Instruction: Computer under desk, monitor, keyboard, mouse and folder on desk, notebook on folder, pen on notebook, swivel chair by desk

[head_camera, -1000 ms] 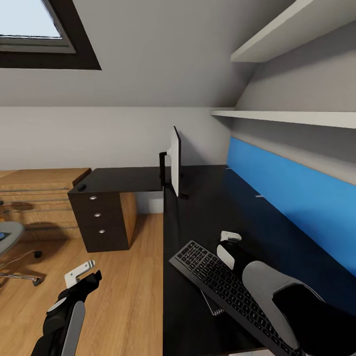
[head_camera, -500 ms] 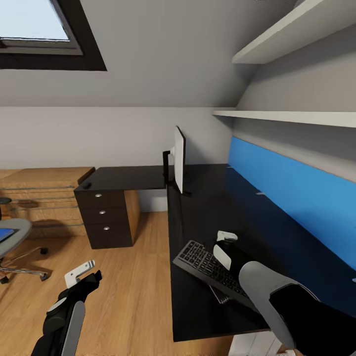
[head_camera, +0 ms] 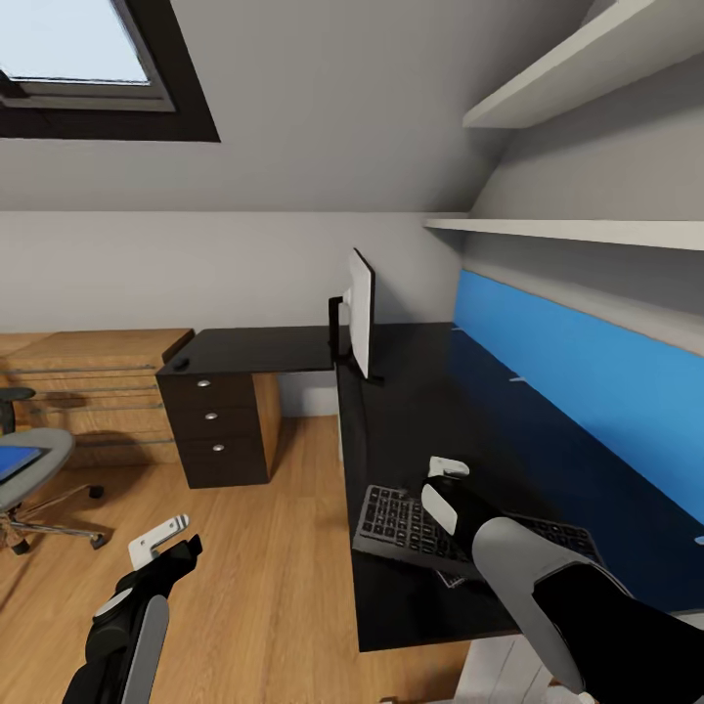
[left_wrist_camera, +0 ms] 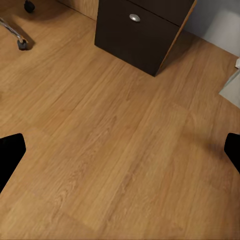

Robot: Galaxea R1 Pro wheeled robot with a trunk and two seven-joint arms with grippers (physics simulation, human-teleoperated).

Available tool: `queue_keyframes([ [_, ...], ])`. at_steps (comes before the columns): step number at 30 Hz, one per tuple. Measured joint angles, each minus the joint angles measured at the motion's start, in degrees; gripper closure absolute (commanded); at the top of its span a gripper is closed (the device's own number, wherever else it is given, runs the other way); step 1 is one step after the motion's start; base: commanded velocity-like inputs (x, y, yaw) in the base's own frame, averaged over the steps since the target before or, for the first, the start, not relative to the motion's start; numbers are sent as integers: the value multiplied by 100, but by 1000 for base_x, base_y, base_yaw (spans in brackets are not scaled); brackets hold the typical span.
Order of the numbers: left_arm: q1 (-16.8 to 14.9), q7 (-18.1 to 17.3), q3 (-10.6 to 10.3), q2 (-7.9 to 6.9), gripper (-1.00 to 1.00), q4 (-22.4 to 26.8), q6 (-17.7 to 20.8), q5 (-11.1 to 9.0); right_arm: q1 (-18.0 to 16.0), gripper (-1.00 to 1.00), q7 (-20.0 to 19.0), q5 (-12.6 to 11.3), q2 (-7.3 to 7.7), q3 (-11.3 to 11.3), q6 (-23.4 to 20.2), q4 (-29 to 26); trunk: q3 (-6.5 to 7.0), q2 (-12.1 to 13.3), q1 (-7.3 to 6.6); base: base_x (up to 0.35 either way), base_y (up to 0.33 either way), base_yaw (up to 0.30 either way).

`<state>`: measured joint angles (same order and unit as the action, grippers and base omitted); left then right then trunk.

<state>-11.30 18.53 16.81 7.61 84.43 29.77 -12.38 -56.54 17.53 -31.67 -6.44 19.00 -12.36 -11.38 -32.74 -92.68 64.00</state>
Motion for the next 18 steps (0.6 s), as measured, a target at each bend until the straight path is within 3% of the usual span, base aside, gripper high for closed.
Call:
queue_keyframes([
  [9, 1, 7, -288, 1, -100, -159, 8, 26, 1, -100, 0, 38, 1, 22, -7, 9, 0, 0, 0, -79, 96, 0],
  [18, -2, 9, -361, 1, -100, -213, 9, 30, 0, -100, -1, 46, 1, 33, -8, 12, 0, 1, 1, -99, 89, 0],
])
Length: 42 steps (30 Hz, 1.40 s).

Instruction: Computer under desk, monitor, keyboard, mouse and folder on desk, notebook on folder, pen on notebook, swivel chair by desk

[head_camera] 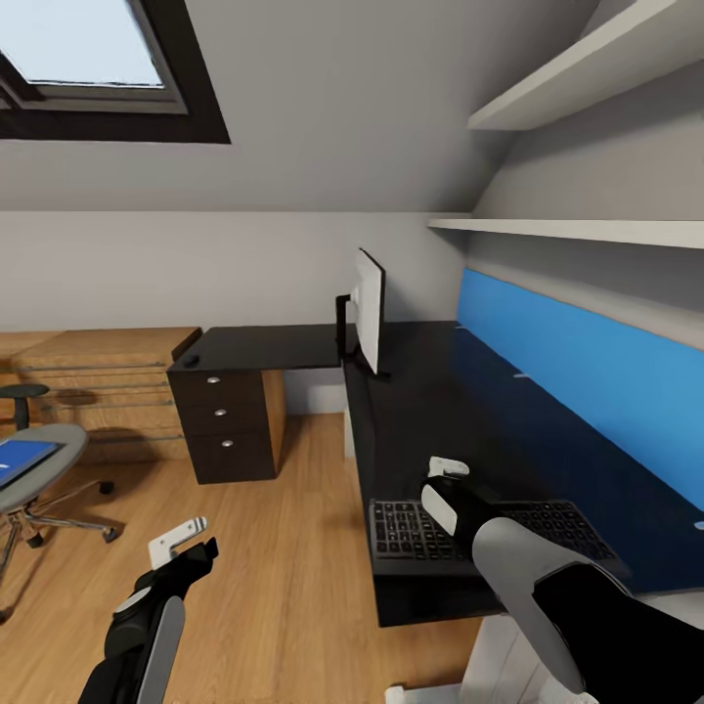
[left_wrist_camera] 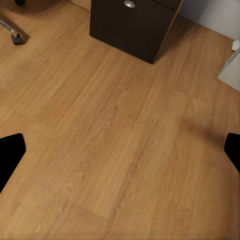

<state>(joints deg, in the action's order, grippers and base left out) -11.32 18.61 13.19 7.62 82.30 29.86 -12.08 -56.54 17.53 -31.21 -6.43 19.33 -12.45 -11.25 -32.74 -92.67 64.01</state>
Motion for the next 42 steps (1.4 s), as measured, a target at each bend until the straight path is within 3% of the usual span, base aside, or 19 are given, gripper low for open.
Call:
queue_keyframes([
  [20, 2, 0, -31, 3, -100, -37, 1, 3, 1, -100, -31, 5, -1, -2, 22, 9, 0, -1, -1, -72, 55, 0],
  [25, 3, 0, -44, 6, -100, -86, 1, 9, -1, -100, -533, 194, 6, -11, 23, 42, 0, -2, -2, -4, 2, 0],
  [28, 3, 1, -173, 0, -100, -102, -2, 10, 0, -100, -695, 299, 7, -22, 22, 57, 0, -2, -2, 0, 0, 0],
  [32, 3, 6, -283, -6, -100, -112, -6, 11, 5, -100, -751, 347, 2, -17, 18, 54, 0, -2, -2, 0, 0, 0],
  [42, 3, 8, -336, -9, -100, -152, -3, 11, 16, -100, -779, 397, -2, -2, 9, 41, 0, -2, -2, 0, 0, 0],
])
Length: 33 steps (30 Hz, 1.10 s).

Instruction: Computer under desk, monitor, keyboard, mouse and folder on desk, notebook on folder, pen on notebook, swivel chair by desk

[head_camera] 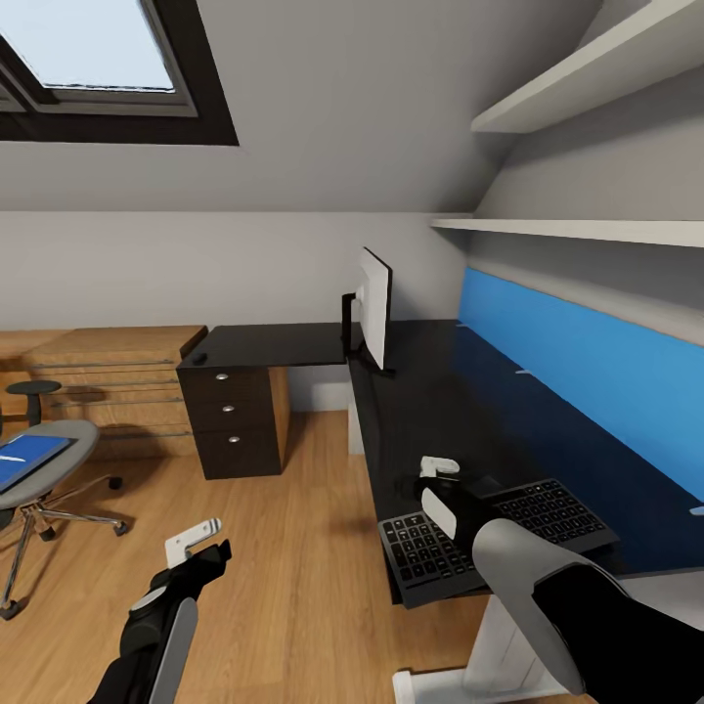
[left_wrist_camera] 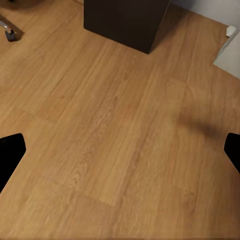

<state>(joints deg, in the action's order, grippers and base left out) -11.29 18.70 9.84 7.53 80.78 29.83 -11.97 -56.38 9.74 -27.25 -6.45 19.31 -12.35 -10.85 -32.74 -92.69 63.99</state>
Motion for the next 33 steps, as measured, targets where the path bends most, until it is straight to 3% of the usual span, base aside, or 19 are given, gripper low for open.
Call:
queue_keyframes([
  [21, -1, 0, -20, 0, -100, -79, -1, 1, 62, -100, -30, -47, -165, -25, -25, -119, 0, 1, 1, -6, 0, 0],
  [33, -6, 0, -21, 0, -100, -79, 0, 1, 65, -100, -34, -61, -175, -36, -26, -126, -1, 1, 2, -197, 0, 0],
])
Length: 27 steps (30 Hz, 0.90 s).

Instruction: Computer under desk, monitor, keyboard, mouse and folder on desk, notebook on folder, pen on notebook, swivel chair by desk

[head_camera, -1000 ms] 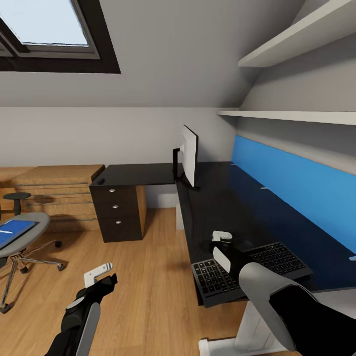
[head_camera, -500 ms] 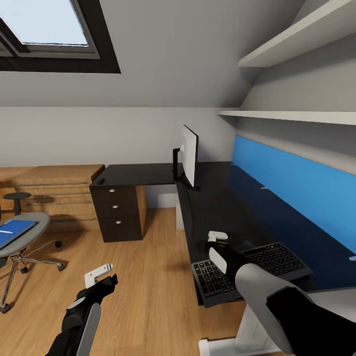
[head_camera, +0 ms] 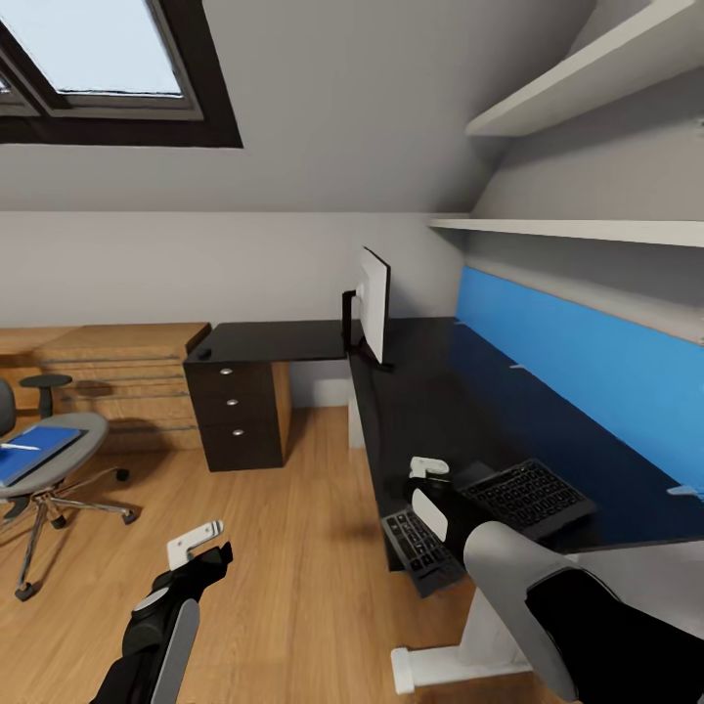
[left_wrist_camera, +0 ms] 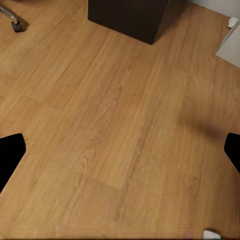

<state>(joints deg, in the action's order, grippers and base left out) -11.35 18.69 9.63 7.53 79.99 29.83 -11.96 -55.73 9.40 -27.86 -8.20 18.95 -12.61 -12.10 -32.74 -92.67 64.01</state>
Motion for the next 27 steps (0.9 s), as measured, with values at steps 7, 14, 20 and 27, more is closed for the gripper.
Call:
queue_keyframes([
  [7, 4, 0, 0, 0, -100, 0, -5, 0, 5, -100, -3, -11, -1, -3, -1, -10, 0, 0, 0, -64, 0, 0],
  [14, 2, 1, 0, 0, -100, 0, -4, 0, 5, -100, -5, -15, -1, -5, -1, -11, 0, 0, -1, -115, 0, 0],
  [20, 4, 0, 0, 0, -100, 0, -2, 0, 3, -100, -2, -10, -1, -2, -1, -8, 0, 0, 0, -71, 0, 0],
  [27, 5, 0, 0, 0, -100, 0, -3, 0, 2, -100, -6, -13, -1, -4, 0, -6, 0, 0, -1, -94, 0, 0],
])
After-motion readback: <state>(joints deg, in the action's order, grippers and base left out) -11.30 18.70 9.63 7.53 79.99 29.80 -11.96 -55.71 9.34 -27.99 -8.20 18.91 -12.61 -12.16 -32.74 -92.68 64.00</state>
